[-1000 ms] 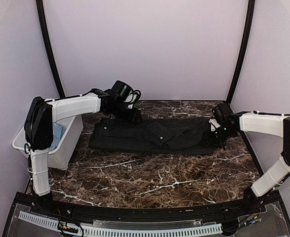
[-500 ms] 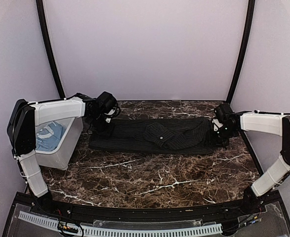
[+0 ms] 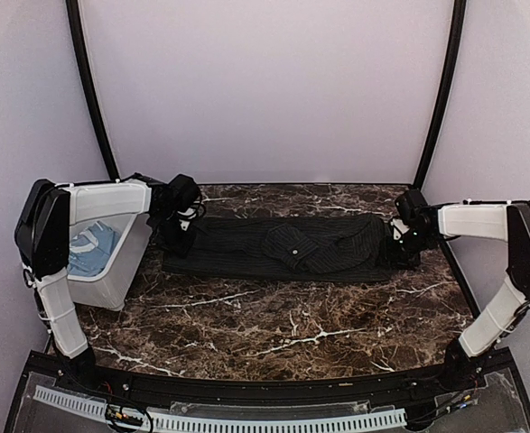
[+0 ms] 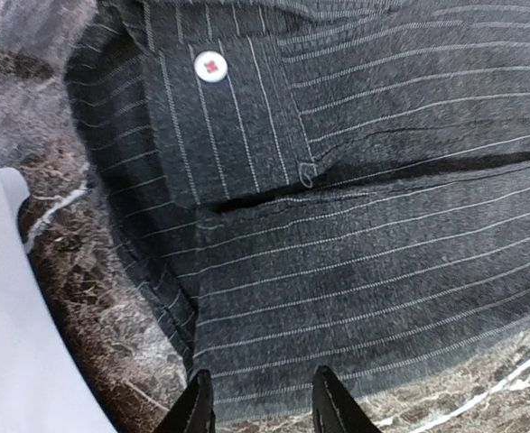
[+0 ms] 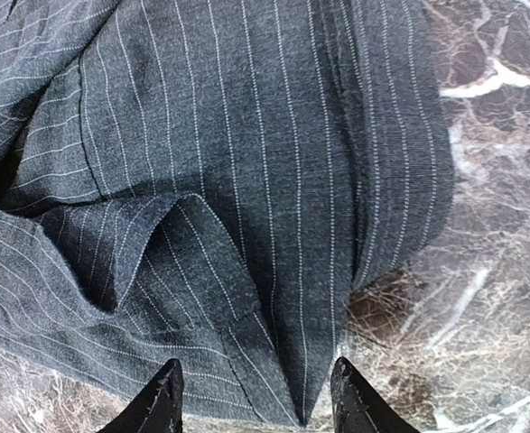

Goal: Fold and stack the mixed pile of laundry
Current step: Smooth out the rectangle-folded shirt at the center of the board, then pick up the rectangle-folded shirt from the center of the board, then pass from the left arm to the right

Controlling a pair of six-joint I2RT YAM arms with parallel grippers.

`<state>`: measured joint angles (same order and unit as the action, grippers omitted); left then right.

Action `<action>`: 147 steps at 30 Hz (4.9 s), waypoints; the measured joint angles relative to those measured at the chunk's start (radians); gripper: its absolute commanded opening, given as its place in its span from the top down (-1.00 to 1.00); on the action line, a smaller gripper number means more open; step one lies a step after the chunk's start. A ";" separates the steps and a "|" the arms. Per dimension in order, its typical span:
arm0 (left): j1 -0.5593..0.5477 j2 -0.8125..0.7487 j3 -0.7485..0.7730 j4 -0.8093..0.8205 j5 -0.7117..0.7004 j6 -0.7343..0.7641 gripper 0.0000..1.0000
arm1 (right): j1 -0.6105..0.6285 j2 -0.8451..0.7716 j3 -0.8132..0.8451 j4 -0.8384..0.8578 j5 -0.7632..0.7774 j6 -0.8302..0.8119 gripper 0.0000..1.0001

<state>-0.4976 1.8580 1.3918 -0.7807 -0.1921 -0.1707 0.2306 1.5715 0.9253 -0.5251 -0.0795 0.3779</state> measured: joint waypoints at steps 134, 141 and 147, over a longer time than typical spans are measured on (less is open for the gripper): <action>-0.261 -0.113 0.166 0.291 0.710 0.568 1.00 | 0.386 -0.261 0.039 0.476 -0.439 -0.503 -0.40; -0.264 -0.203 0.084 0.293 0.798 0.656 1.00 | 0.471 -0.195 0.076 0.496 -0.416 -0.628 -0.37; -0.264 -0.263 0.058 0.307 0.829 0.684 1.00 | 0.511 -0.127 0.129 0.499 -0.411 -0.692 -0.29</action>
<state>-0.7612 1.5951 1.4502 -0.4740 0.6373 0.5129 0.7418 1.4441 1.0542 -0.0265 -0.4904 -0.3141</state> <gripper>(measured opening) 0.005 0.668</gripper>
